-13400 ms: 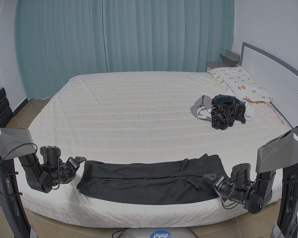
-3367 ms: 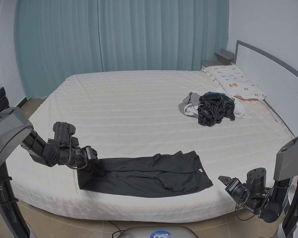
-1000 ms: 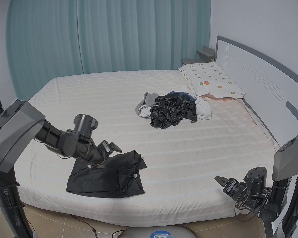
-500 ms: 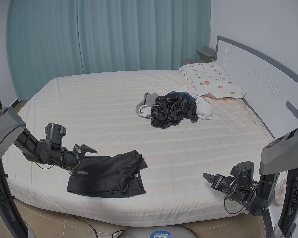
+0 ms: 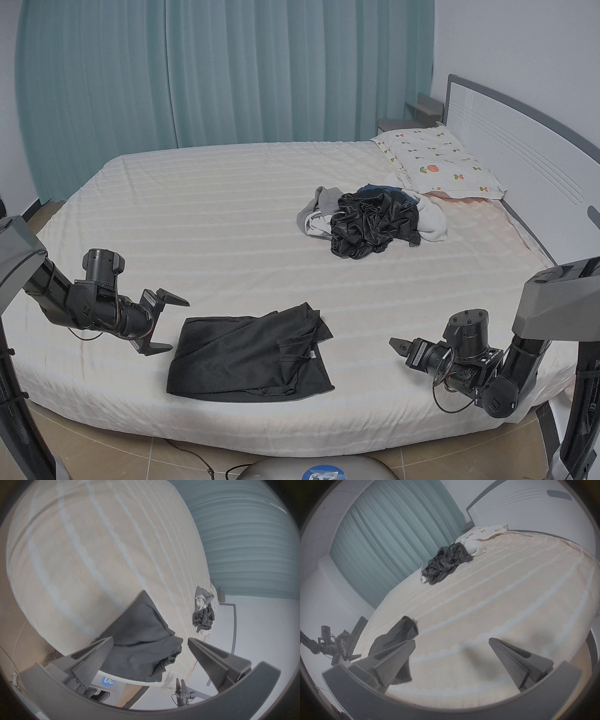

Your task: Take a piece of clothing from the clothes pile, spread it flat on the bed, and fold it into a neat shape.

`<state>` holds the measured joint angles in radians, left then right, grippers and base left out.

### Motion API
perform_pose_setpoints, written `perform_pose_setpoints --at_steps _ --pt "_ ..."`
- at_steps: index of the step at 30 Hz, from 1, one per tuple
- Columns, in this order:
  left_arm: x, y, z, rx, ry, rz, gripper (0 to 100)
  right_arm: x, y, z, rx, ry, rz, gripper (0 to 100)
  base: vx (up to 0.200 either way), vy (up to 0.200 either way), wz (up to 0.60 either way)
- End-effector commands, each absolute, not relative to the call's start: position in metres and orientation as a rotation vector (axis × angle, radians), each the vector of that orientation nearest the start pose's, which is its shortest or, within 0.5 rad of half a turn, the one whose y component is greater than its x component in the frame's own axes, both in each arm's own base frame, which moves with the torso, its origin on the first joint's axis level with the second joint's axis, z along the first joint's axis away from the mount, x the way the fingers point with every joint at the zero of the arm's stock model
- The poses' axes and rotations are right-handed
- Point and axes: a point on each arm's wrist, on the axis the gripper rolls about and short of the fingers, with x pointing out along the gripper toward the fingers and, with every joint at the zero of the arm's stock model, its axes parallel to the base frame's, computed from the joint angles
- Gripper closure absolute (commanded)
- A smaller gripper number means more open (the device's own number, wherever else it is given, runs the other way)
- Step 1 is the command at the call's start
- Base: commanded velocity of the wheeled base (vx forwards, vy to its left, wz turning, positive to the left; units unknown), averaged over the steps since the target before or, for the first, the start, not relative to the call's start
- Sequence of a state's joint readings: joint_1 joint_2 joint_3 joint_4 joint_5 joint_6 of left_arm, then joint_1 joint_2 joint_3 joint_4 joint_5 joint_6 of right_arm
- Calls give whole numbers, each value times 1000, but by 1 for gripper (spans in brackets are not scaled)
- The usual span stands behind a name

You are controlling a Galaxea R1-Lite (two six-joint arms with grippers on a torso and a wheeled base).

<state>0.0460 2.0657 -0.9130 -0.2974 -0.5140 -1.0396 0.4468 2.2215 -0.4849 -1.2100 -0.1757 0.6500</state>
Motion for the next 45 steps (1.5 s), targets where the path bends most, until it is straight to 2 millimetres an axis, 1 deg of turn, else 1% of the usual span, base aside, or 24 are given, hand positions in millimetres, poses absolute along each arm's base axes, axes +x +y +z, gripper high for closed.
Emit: perform_pose_setpoints --at_steps 1,2,3,4,7,12,16,19,20,21,23,24,27,29,31,36,37,40,42,45 --pt "348 9 57 -1204 1000 46 0 294 151 12 457 551 138 0 0 200 0" --pt "348 9 56 -1204 1001 49 0 294 151 13 459 550 138 0 0 200 0" --pt "348 9 56 -1204 1001 49 0 295 158 15 451 558 155 0 0 200 0" --pt "348 9 56 -1204 1001 49 0 295 158 15 451 558 155 0 0 200 0" --pt "348 10 56 -1205 1001 51 0 301 170 22 442 548 182 0 0 200 0" --pt "348 10 55 -1204 1003 54 0 309 177 27 403 545 193 0 0 200 0" --pt "347 9 54 -1202 1008 56 0 317 181 29 353 565 188 0 0 0 0" --pt "346 9 54 -1202 1008 56 0 315 191 29 331 594 205 0 0 0 0" --pt "346 9 54 -1202 1008 56 0 315 191 29 330 595 206 0 0 0 0" --pt "346 9 54 -1202 1009 57 0 312 197 28 316 609 216 0 0 0 0" --pt "346 9 54 -1201 1009 56 0 312 200 24 277 627 222 0 0 0 0" --pt "346 9 54 -1202 1010 55 0 313 202 18 244 643 225 0 0 0 0" --pt "346 9 54 -1201 1009 56 0 315 203 11 201 655 209 0 0 0 0" --pt "346 9 54 -1201 1009 56 0 315 203 0 138 675 184 0 0 0 0" --pt "346 9 54 -1200 1011 55 0 317 202 -7 97 674 169 0 0 0 0" --pt "345 9 54 -1189 1010 51 0 317 204 -14 73 687 166 0 0 0 0" --pt "346 9 53 -1189 1011 53 0 317 206 -17 65 690 166 100 0 0 0" --pt "346 9 53 -1189 1011 53 0 315 204 -13 66 679 164 100 0 0 0" --pt "346 9 53 -1189 1011 53 0 311 200 -5 73 674 161 100 0 0 0" --pt "346 9 53 -1187 1011 52 0 301 189 6 79 676 149 100 0 0 0"
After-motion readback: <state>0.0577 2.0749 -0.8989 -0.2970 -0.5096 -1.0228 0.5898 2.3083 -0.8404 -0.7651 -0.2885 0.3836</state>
